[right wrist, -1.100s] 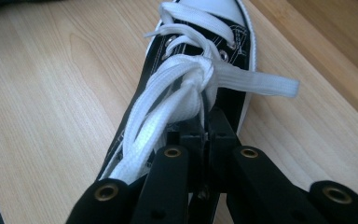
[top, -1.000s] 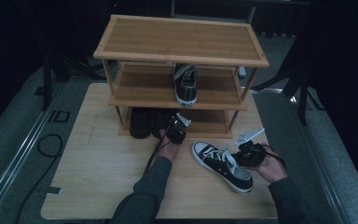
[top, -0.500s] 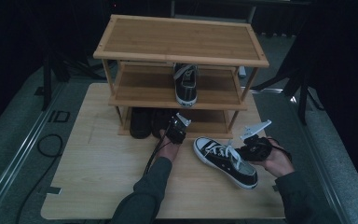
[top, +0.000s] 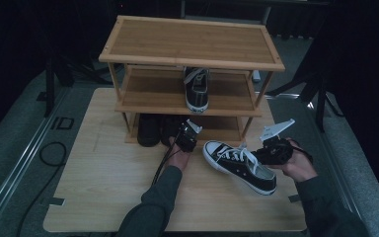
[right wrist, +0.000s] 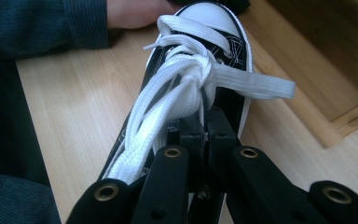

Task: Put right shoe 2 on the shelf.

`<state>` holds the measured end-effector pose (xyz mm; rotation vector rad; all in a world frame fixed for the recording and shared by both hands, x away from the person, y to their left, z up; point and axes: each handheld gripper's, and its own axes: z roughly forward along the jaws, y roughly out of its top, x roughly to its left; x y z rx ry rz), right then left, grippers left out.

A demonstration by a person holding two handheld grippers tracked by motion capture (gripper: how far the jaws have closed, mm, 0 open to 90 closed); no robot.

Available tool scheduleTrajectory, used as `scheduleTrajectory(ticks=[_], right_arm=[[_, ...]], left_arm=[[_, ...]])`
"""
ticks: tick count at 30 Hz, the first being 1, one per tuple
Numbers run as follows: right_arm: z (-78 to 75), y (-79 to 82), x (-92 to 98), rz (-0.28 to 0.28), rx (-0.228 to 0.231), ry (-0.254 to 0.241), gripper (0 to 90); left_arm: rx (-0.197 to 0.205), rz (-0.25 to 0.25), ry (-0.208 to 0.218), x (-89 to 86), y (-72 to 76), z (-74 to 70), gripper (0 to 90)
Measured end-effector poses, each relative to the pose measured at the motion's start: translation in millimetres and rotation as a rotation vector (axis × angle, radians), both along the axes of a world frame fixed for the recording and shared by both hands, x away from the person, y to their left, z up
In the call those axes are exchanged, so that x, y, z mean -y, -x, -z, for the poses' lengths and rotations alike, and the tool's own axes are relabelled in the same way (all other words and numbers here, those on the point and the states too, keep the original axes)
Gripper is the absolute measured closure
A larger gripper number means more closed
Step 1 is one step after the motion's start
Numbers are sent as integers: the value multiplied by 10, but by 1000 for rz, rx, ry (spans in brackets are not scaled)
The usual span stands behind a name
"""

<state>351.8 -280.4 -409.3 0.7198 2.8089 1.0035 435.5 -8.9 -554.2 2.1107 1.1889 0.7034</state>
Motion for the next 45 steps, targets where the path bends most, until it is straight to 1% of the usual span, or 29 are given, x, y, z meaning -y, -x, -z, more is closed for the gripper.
scheduleTrajectory(ticks=[1,4,8,11,12,19,25,28,32,34,38,45], right_arm=[[-25,-1,5,1,-1,-1,883],[-94,-7,11,-6,15,5,884],[-167,-29,7,-9,30,28,884],[-199,-45,6,-16,36,36,884],[-232,-61,9,-22,39,39,884],[-377,-87,30,-18,62,44,884],[-532,-104,63,-19,90,35,884],[-624,-104,77,-14,108,28,884],[-739,-88,95,-7,128,5,884],[-809,-82,106,-6,145,-9,884],[-922,-76,122,5,168,-21,884],[-1070,-87,128,19,201,-35,884]], left_arm=[[0,0,0,0,0,0,896],[0,0,0,0,0,0,896],[0,-1,-1,0,0,0,896],[0,0,-1,0,1,0,897],[0,0,-1,0,1,0,896],[0,0,-1,-1,1,0,896],[1,-2,2,1,0,1,897],[-4,2,-7,-5,1,-4,896],[1,0,11,4,-2,4,896],[-4,6,4,-1,-2,0,896],[-4,5,5,-1,-1,0,897],[-3,5,5,-3,-1,2,896]])
